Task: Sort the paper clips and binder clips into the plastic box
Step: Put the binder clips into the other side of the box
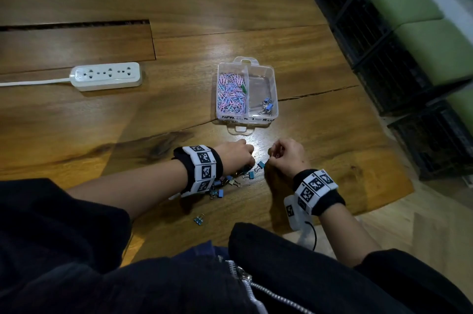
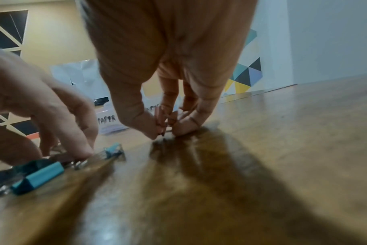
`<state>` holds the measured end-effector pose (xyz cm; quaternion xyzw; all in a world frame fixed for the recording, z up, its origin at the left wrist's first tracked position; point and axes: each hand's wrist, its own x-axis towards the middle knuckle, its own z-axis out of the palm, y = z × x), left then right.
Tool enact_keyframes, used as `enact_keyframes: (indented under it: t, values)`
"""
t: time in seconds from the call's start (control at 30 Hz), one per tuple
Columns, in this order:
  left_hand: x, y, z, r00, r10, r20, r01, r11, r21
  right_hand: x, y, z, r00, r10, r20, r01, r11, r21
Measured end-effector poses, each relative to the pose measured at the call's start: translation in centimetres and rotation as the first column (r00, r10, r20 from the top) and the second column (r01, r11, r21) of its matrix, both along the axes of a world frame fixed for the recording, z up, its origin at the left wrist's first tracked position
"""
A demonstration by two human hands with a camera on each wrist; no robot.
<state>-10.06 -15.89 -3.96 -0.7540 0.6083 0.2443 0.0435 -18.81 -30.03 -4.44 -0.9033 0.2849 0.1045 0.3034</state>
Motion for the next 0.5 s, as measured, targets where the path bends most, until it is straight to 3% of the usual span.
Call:
enact_keyframes:
  t: [0.27,0.33,0.4,0.5]
  values:
    - [0.3,0.2,0.4,0.997,0.066,-0.026,-0.068,0.996,-0.050,0.2,-0.2,1.6,0.996,-0.054,0.072,0.044,0.989,0.143]
    - [0.5,0.5,0.4,0.989,0.133,-0.068,-0.140,0.986,-0.095,1.7,-0.1,2.9,0.983,-0.093,0.160,0.058,0.976,0.208]
    - [1.0,0.7,0.8,0.960,0.236,-0.149,-0.254,0.961,-0.111,3.6,-0.3,4.2,0.960,-0.107,0.260,0.061,0.982,0.178]
    - [1.9,0.5,2.0,0.870,0.400,-0.289,-0.447,0.887,-0.118,6.0,-1.0,5.6,0.923,-0.136,0.360,0.084,0.984,0.156]
